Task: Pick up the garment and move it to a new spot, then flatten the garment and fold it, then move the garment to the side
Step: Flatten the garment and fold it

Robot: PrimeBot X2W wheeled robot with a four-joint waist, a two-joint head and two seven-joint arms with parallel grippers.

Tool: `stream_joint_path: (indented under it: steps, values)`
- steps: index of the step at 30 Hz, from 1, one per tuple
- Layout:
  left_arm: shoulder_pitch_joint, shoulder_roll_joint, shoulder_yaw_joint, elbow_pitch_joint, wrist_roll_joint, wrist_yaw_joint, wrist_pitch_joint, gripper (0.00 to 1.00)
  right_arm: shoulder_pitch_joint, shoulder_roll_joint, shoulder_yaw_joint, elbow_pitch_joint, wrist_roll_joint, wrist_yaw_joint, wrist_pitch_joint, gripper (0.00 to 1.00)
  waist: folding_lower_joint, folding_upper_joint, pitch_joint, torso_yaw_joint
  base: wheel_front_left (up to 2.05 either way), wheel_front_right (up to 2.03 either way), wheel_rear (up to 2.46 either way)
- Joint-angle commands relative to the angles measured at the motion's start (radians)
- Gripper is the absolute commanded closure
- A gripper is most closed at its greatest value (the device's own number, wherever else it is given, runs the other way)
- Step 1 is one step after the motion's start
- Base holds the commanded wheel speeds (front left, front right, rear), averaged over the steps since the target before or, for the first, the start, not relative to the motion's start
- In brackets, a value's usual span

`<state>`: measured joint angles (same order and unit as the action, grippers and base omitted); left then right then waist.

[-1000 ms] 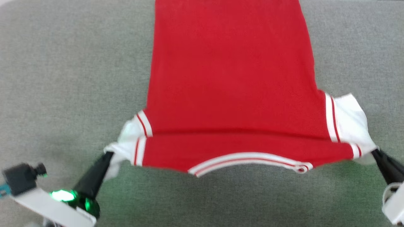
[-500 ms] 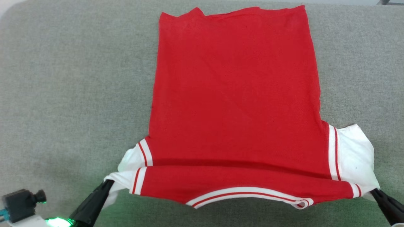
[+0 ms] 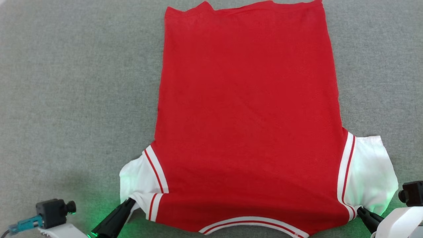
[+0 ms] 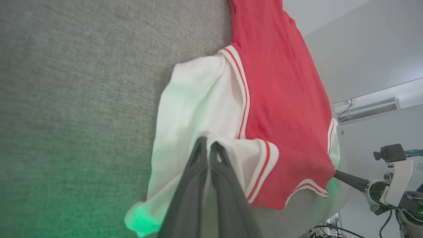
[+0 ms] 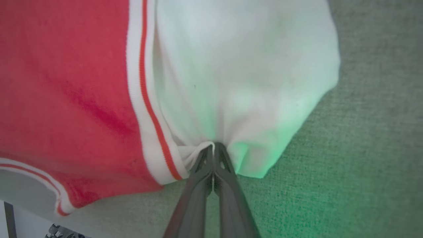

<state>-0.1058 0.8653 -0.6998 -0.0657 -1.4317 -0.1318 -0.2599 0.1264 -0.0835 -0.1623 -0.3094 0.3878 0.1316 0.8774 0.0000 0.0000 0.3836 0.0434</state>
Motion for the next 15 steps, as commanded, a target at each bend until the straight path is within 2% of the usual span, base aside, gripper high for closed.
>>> stream_joint_path:
  steps: [1,6,8,9,12,15]
  values:
    - [-0.013,-0.005,-0.008,0.005,0.003,0.002,-0.003,1.0,0.011,-0.001,0.01,0.058,-0.014,-0.002,0.007,1.0,0.0,0.0,0.004,0.004,0.0,0.0,0.0]
    - [-0.039,-0.007,-0.033,0.022,-0.01,0.002,-0.005,1.0,-0.018,-0.015,0.038,0.101,-0.019,-0.003,-0.061,1.0,0.0,0.0,0.015,0.002,0.0,0.0,0.0]
    - [-0.042,-0.006,-0.026,0.016,-0.013,0.002,-0.005,1.0,-0.037,-0.022,0.043,0.076,-0.021,-0.003,-0.087,0.39,0.0,0.0,0.019,-0.002,0.0,0.0,0.0]
    - [-0.04,-0.006,-0.021,0.012,-0.011,0.002,-0.005,1.0,-0.045,-0.03,0.04,0.052,-0.029,-0.003,-0.099,0.0,0.0,0.0,0.02,-0.003,0.0,0.0,0.0]
    - [-0.029,-0.003,-0.005,-0.003,0.001,0.002,-0.005,1.0,-0.044,-0.044,0.025,-0.054,-0.047,-0.003,-0.084,0.0,0.0,0.0,0.028,-0.007,0.0,0.0,0.0]
    - [-0.022,-0.003,0.011,-0.028,0.014,0.002,-0.005,1.0,-0.053,-0.044,0.008,-0.204,-0.031,-0.001,-0.013,0.0,0.0,0.0,0.042,-0.002,0.0,0.0,0.0]
